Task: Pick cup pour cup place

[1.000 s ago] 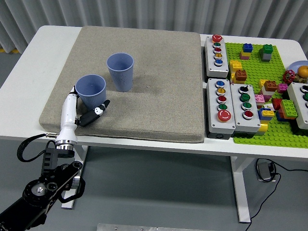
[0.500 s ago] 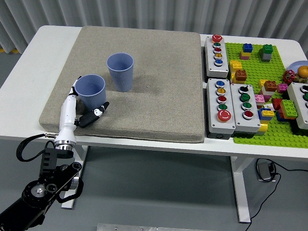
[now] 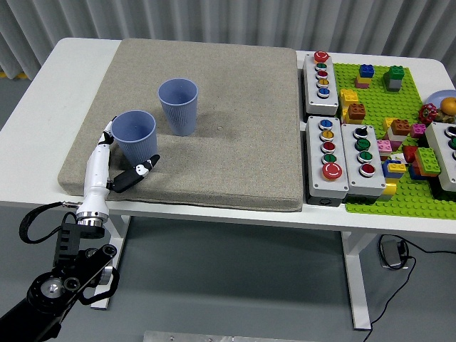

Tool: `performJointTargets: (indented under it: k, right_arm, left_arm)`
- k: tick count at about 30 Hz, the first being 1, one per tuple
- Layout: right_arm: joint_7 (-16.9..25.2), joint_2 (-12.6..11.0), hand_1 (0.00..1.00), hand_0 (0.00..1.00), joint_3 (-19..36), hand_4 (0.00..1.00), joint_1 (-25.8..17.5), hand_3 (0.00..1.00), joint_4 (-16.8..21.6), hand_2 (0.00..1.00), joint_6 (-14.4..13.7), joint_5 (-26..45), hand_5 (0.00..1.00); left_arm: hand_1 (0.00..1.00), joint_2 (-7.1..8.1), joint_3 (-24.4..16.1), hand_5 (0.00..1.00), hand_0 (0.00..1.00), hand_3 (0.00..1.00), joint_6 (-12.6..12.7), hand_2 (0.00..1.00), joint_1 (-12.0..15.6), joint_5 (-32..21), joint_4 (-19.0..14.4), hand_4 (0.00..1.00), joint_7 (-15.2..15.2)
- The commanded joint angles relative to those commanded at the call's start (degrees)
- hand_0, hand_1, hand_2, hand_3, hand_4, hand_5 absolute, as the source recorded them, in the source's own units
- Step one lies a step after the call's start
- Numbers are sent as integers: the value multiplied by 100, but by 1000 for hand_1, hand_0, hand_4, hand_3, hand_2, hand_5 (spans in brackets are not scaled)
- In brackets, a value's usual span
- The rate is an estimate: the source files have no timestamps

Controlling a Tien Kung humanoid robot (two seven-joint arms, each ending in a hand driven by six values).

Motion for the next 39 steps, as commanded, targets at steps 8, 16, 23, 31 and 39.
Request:
performJointTargets:
  k: [8, 16, 23, 31, 39]
  right_arm:
    - [7, -13, 549, 671, 21, 2, 18, 539, -8, 486, 24, -20, 309]
    - [8, -22, 548, 671, 33, 2, 43, 539, -8, 486, 26, -30, 310]
    - [3, -18, 548, 671, 34, 2, 46, 539, -8, 486, 20, -32, 310]
    - [-12, -18, 548, 671, 78, 2, 65, 539, -4, 486, 23, -96, 310]
    - [4, -31, 547, 671, 76, 2, 73, 539, -7, 487, 14, -75, 309]
  left_arm:
    - [905, 250, -33, 474, 858, 998, 0, 998, 232, -26, -487, 998, 76]
    - [909, 386, -133, 495, 859, 998, 0, 998, 516, 251, -919, 998, 238]
    - [910, 455, -261, 509, 860, 998, 0, 998, 588, 411, -1009, 998, 298]
    - [910, 592, -402, 514, 859, 998, 0, 998, 664, 473, -1422, 998, 249]
    - [886, 815, -767, 540, 853, 998, 0, 998, 737, 560, -2243, 998, 282]
